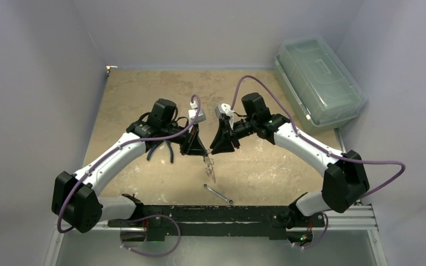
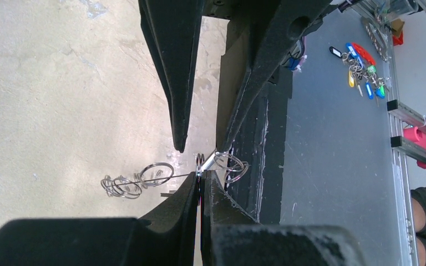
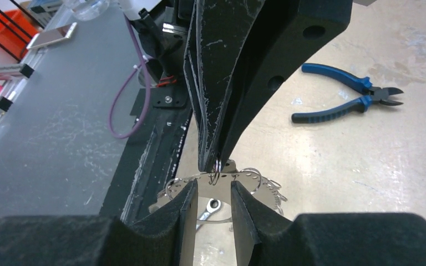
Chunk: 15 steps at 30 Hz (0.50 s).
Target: Remove the keys from the keyring
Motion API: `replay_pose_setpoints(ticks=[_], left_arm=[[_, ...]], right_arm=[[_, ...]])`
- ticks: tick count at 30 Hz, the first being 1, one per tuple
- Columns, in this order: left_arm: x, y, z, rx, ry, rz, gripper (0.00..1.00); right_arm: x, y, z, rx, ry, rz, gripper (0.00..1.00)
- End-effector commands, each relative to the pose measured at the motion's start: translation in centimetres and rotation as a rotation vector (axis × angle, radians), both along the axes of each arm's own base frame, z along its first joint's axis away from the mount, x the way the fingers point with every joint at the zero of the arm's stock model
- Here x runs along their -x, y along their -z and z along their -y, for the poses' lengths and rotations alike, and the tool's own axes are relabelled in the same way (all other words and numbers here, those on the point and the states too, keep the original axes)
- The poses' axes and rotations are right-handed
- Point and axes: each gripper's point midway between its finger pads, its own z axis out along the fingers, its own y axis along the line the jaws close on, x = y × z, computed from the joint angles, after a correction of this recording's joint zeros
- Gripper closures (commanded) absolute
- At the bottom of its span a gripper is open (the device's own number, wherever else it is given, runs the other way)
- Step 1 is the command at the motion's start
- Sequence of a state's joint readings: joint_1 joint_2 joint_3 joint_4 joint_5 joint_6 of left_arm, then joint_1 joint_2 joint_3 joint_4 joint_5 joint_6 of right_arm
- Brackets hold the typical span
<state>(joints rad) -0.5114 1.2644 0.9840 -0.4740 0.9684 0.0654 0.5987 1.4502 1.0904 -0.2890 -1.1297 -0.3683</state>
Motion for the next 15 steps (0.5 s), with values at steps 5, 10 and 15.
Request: replay_pose_setpoints(ticks=[5,10,15], left_arm=[[0.02,-1.66,0.63,0.039,0.044,0.065,1.0],[0.14,-1.66,0.69,0.038,0.047,0.065,1.0],[0.11,-1.66,0.71,0.035,0.045,0.067,1.0]], right_arm=[[0.45,-1.16,-0.76,-0.023,-0.04,-0.045,0.69],[0.2,-1.31,-0.95,-0.022,-0.034,-0.056,0.7],[-0.11,-1.53,-1.25,-0.019,-0.034,-0.063,0.73]])
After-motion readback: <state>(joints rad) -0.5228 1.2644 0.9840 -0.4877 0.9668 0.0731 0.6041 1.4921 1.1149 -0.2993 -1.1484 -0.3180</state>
